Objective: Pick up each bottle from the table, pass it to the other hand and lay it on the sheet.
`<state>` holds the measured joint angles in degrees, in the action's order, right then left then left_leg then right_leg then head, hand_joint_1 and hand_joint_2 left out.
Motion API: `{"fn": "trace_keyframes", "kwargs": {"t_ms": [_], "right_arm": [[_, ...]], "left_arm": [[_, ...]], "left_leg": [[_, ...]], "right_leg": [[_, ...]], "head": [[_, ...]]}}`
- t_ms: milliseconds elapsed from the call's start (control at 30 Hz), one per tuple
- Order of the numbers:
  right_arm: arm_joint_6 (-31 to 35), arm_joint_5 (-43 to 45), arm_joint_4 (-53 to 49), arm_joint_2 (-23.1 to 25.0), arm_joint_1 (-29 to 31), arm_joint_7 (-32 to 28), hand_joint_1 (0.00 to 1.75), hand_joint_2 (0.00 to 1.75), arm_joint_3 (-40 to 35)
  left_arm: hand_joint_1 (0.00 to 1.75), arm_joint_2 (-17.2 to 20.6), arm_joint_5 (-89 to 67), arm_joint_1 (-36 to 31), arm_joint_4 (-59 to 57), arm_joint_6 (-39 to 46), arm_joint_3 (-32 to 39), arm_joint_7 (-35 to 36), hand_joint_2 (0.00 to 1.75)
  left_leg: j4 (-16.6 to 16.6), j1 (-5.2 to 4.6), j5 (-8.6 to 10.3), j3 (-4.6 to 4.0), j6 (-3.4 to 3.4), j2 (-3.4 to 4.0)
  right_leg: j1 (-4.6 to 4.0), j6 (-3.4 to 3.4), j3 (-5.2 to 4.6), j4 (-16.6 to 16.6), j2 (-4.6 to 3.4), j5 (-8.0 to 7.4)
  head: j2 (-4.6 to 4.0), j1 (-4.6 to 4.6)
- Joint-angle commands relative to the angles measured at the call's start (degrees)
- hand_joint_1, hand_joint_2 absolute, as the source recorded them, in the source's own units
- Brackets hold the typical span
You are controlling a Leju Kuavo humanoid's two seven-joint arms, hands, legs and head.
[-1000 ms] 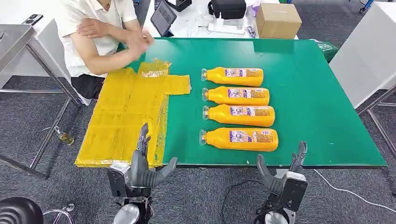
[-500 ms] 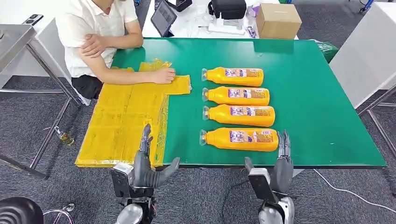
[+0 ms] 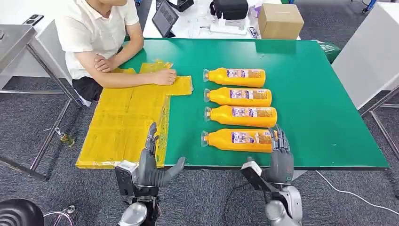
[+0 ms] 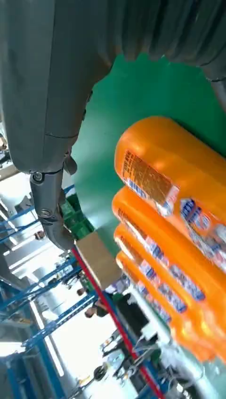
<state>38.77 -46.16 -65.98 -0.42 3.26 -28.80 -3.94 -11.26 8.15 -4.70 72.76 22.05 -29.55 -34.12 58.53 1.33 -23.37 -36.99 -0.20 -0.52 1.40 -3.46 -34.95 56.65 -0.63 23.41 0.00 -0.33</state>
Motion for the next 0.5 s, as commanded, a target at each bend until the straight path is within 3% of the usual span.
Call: {"fn": "trace_keyframes", "kwargs": {"t_ms": [33,200,500], "right_arm": [[-3.7,-0.3,13.7,-5.6,9.0,6.0,0.00,1.75,-6.9],[-4.3,-3.8,20.5,-6.4,13.7,8.3,0.00,1.75,-9.2],[-7.4,-5.9,23.5,-7.1,15.5,11.9,0.00,1.75,-11.3]], "left_arm": [[0.00,0.5,0.8,-2.7,-3.4,-0.9,-2.2,0.4,1.75],[0.00,0.1,1.3,-3.6,-4.0,-1.7,-3.1,1.3,1.75],[0.00,0.0,1.6,-4.0,-4.4,-2.5,-3.5,2.1,1.75]], "left_leg": [[-0.1,0.01,-0.06,0.20,0.05,0.10],[-0.1,0.01,-0.11,0.35,0.10,0.18],[-0.1,-0.01,-0.11,0.35,0.09,0.08]], "right_leg": [[-0.04,0.12,0.18,-0.1,-0.04,0.03],[-0.06,0.16,0.31,-0.1,-0.07,0.05],[-0.05,0.18,0.33,-0.1,0.03,0.10]], "head": [[0.00,0.00],[0.00,0.00],[0.00,0.00]]}}
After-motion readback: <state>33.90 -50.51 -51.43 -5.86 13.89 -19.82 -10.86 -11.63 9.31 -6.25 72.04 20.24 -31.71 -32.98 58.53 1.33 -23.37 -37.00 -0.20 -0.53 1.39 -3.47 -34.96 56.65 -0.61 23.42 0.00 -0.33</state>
